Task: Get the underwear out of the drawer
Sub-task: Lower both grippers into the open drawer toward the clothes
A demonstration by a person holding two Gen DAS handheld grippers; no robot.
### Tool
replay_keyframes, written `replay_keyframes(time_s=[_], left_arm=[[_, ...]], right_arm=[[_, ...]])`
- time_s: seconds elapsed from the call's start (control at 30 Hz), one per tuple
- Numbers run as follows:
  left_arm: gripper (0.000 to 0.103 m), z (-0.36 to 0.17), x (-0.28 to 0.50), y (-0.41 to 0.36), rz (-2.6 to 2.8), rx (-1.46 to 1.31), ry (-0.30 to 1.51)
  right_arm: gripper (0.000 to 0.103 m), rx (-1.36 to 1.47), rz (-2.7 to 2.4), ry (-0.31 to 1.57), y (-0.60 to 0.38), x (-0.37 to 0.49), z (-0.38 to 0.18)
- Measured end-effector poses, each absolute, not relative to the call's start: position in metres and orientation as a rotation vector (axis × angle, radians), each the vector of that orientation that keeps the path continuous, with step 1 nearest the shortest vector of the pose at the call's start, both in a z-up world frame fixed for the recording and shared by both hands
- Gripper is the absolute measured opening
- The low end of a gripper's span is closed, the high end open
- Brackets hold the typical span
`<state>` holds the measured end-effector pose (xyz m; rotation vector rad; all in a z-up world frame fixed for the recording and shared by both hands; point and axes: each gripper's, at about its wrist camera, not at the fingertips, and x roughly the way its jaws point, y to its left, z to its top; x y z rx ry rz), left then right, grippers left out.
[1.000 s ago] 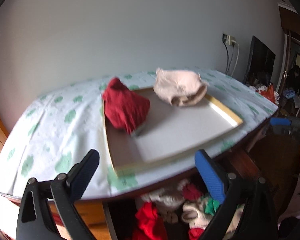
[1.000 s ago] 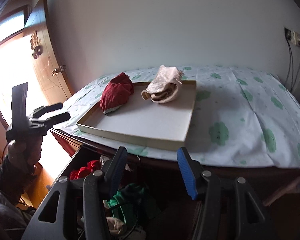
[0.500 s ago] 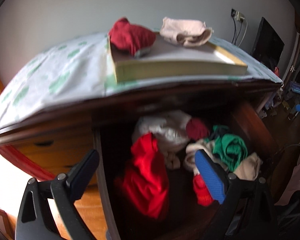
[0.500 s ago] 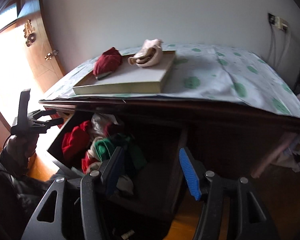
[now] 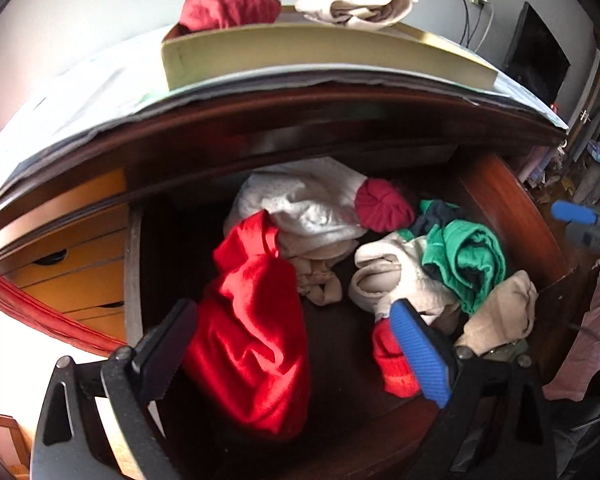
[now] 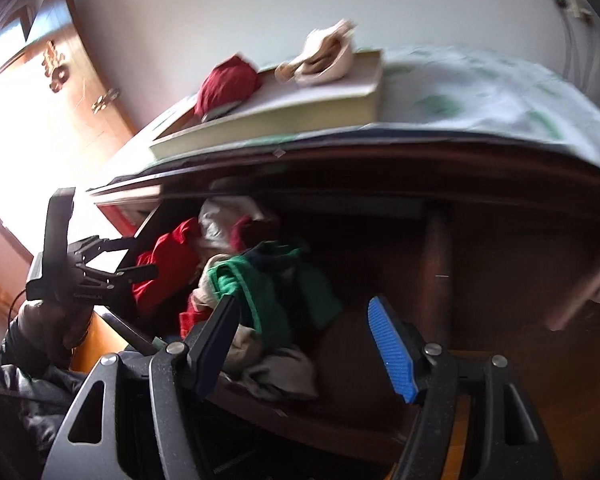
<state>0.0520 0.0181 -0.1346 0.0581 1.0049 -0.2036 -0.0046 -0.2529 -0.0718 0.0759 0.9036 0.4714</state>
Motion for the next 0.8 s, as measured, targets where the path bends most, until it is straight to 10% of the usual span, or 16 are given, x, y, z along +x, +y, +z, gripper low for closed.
replay_keyframes(time_s=[0.8], left_arm=[[0.097, -0.154, 0.08, 0.022, -0.155, 0.018, 1.148]], right_arm=[[0.069, -0.081, 0.508, 0.97, -0.164, 0.047, -0.113]])
